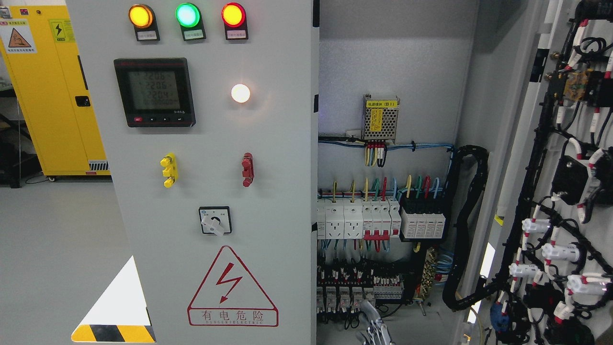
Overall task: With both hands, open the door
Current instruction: 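Raise the right hand to the inner edge of the warning-sign door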
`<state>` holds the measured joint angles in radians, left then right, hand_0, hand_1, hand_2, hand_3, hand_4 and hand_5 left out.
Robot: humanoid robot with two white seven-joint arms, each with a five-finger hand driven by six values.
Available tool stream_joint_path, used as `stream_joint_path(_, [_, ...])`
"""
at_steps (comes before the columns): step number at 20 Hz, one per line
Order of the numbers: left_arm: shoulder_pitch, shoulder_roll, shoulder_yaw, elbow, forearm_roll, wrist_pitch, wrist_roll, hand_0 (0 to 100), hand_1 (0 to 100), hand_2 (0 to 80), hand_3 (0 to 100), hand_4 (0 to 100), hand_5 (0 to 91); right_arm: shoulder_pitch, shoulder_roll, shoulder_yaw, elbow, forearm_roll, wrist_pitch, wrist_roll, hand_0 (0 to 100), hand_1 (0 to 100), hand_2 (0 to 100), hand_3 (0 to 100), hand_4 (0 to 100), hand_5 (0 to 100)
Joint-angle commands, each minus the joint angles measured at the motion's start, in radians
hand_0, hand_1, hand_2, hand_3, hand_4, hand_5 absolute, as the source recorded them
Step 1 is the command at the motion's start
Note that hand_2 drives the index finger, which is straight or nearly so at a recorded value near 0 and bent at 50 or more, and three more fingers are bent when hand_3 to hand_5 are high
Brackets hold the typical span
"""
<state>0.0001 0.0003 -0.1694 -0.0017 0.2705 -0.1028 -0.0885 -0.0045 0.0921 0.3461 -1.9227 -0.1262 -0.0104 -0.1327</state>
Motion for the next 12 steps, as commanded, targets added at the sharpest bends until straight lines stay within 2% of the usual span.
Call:
stream_joint_path(1, [0.000,-0.005,0.014,0.019,-0.001,0.002,-0.002,12,56,0.0,0,0,0.0,-0.161,0.035,0.014,0.010,0.003,0.039,0.007,0,50,4,0,0,0])
stream_joint_path(4, [0.000,-0.003,0.018,0.020,-0.001,0.003,-0.005,12,56,0.0,0,0,0.0,-0.236,0.035,0.013,0.053,0.003,0.111,0.008,0,50,4,0,0,0])
stream_joint_path(9, [0.000,-0.003,0.019,0.020,0.001,0.003,-0.005,12,56,0.0,0,0,0.0,-0.353,0.029,-0.061,0.174,0.003,0.153,0.010,0,50,4,0,0,0])
stream_joint_path(12, [0.000,-0.005,0.019,0.019,0.001,0.003,-0.005,12,56,0.0,0,0,0.0,-0.413,0.026,-0.070,0.224,0.002,0.161,0.012,0,50,4,0,0,0])
